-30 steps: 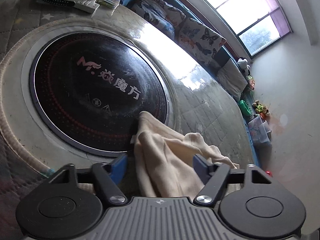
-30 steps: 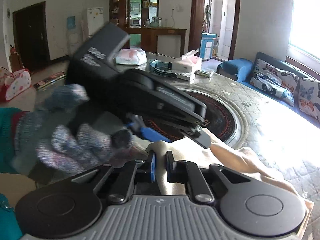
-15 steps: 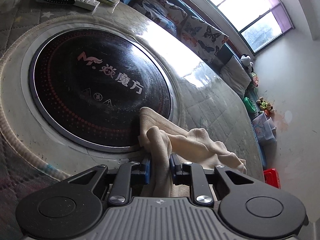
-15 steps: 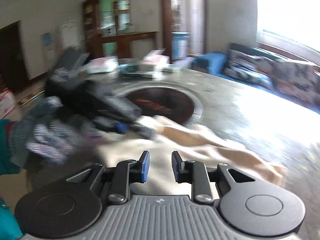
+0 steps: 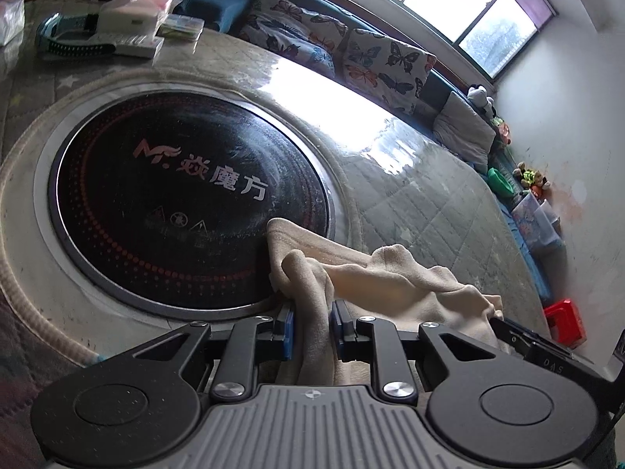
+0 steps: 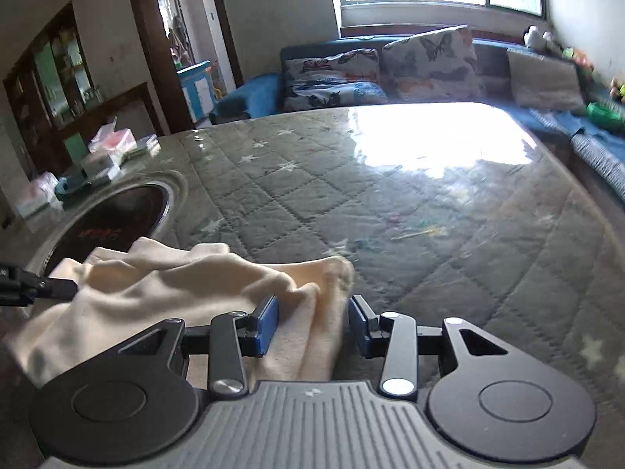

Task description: Fold clothes

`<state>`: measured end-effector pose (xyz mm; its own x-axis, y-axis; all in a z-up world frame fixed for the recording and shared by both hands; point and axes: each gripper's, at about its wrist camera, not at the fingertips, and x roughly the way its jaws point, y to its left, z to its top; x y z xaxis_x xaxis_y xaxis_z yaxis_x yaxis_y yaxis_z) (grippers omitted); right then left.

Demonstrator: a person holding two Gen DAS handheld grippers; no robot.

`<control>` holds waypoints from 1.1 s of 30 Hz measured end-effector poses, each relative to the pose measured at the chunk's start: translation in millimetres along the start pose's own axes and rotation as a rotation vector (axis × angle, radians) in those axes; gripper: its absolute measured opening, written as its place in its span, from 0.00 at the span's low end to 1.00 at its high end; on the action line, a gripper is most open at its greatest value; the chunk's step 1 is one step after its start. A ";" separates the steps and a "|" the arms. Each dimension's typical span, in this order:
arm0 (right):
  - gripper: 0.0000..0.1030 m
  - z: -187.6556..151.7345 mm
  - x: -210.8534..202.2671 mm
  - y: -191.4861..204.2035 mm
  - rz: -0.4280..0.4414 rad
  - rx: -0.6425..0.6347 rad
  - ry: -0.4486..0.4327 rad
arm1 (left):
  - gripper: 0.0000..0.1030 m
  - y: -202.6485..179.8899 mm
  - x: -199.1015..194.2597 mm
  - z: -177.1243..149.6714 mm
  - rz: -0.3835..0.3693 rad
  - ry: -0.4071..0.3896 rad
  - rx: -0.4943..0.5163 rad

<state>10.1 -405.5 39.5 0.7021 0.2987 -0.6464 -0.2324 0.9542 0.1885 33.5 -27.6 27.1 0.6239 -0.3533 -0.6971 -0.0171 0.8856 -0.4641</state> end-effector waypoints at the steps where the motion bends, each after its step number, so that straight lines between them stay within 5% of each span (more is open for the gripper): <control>1: 0.31 -0.6 -0.4 -0.1 0.011 0.006 -0.005 | 0.20 -2.1 -0.8 0.1 0.003 -0.007 0.014; 2: 0.16 -1.1 -1.2 -0.2 0.023 0.014 -0.009 | 0.18 -4.2 -1.7 0.3 0.005 -0.014 0.028; 5: 0.11 -0.5 -10.9 0.7 0.030 0.019 -0.036 | 0.15 -12.9 -5.5 3.3 0.000 -0.034 0.062; 12: 0.10 7.8 -53.0 -1.3 -0.022 -0.003 -0.133 | 0.13 -47.5 -6.4 13.2 -0.050 -0.062 0.142; 22: 0.10 21.2 -96.3 -45.2 -0.205 0.005 -0.202 | 0.12 -115.6 32.1 12.3 -0.164 -0.041 0.230; 33: 0.10 28.3 -91.0 -99.7 -0.366 0.052 -0.197 | 0.13 -170.2 80.9 16.8 -0.179 -0.009 0.346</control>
<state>-11.6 -527.2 100.5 0.8484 -0.0672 -0.5250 0.0867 0.9962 0.0127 99.9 -201.9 58.9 0.5999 -0.5102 -0.6163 0.3564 0.8600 -0.3651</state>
